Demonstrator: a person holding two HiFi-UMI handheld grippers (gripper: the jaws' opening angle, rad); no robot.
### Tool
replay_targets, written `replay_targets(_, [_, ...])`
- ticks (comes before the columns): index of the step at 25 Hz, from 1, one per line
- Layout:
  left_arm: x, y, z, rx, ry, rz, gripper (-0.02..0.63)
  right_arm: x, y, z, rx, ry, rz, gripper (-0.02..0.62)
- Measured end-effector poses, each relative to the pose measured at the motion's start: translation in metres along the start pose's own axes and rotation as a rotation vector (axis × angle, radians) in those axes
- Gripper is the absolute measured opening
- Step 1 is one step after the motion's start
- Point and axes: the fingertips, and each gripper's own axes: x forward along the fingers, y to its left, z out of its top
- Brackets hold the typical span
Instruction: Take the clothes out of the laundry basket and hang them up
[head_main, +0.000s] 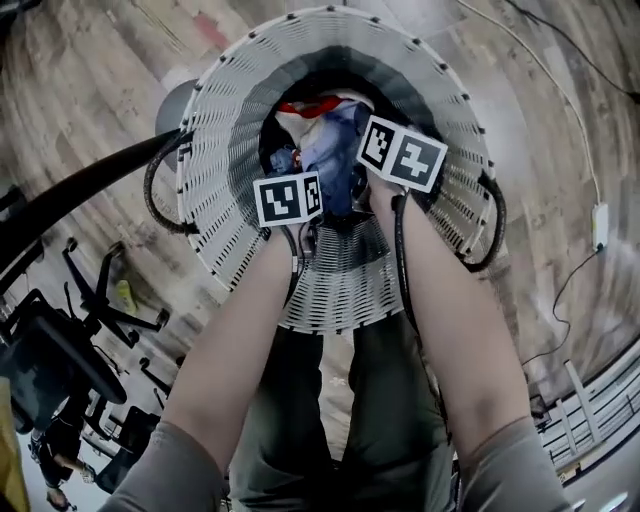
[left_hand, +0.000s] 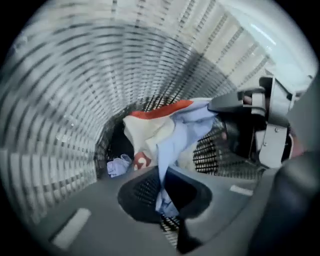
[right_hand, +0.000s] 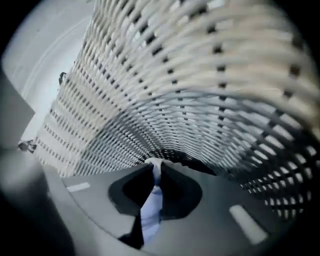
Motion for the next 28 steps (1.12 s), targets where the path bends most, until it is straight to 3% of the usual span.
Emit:
replay_targets(11, [-0.165,-0.054,0.023,0.056,-0.094,-0.014,0.018,-0.172,0.066,0.077,0.050,-0.092,0.118,0.044])
replay_targets(16, [-0.245,-0.085,0.043,0.065,-0.162,-0.045,0.017,-0.263,0.098,0.106,-0.012,-0.106,0.154,0.044])
replay_targets(22, [-0.362,-0.126,0.065,0.191,-0.261,-0.083,0.017,-0.376,0.145,0.141,-0.116,-0.130,0.204,0.044])
replay_targets(28, [-0.481,-0.159,0.082,0.293,-0.360,-0.130,0.017,-0.490,0.223,0.181,-0.239,-0.186,0.324,0.044])
